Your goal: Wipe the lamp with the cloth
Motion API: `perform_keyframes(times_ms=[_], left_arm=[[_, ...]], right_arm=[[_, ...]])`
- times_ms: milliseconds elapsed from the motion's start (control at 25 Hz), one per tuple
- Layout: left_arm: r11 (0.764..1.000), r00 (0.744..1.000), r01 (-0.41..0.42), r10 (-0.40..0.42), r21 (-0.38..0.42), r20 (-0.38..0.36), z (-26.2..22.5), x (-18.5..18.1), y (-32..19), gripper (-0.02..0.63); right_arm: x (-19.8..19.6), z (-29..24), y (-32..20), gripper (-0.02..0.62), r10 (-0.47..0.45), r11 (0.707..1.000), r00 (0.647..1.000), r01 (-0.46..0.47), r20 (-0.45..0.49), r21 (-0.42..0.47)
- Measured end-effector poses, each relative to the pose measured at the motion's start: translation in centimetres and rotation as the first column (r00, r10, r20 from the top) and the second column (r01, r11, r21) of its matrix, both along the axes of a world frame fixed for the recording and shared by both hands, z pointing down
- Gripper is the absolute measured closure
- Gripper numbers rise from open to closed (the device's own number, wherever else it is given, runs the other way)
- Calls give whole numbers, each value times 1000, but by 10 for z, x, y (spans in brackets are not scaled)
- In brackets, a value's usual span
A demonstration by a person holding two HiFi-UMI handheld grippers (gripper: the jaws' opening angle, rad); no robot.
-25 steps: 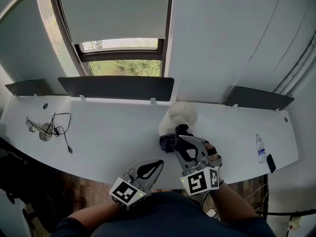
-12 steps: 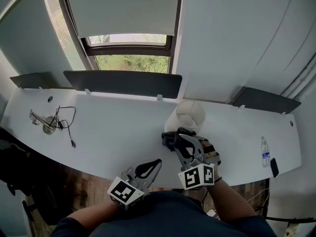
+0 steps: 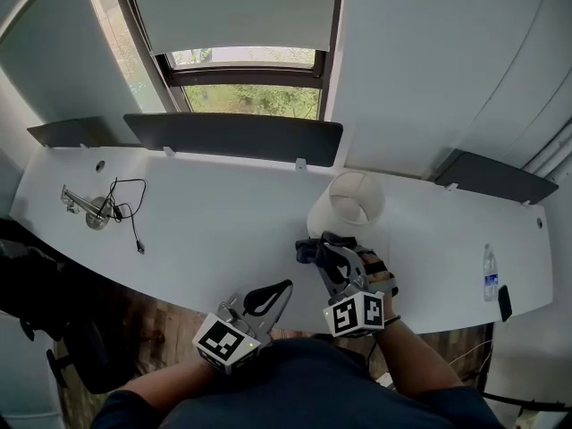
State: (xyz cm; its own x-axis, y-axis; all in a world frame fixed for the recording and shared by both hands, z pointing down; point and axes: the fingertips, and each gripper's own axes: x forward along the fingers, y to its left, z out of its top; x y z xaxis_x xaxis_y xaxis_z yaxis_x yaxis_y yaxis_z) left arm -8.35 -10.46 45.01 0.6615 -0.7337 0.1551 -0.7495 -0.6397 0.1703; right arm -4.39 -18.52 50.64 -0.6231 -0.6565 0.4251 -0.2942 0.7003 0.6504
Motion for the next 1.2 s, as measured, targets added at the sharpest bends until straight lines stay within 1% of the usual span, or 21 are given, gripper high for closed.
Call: perform_keyframes(times_ms=[120,320,480,600,720,880,1040,1200], left_arm=[[1000,1000,-3,3,1,17,1,-2,0,600],[1000,1000,-2,2,-11,-2,1,5,0,600],[1000,1000,-21,21,2,15,3,7,1,600],[1000,1000,-23,23,8,-4,-1,12,1,600],[999,999,-44,44,28,-3,-5,17,2,600],[996,997,-70,71,47,-18,-10,26,2,600],[993,994,-99,101,65,-31,-15,34,2,600],[991,992,-117,120,72,-41,-21,45,1,600]], right_arm=[[2,22,4,492,-13,1000,999,12,-38,-28],[13,49,11,492,-18,998,996,12,-87,-69],[25,50,14,492,-6,997,995,-2,-97,-77],[32,42,17,492,9,997,996,-15,-89,-70],[38,24,21,492,20,999,997,-24,-76,-43],[41,-15,24,492,30,999,999,-29,-43,28],[43,-56,25,492,41,994,999,-39,-14,106],[49,-84,21,492,49,985,999,-48,-4,167]])
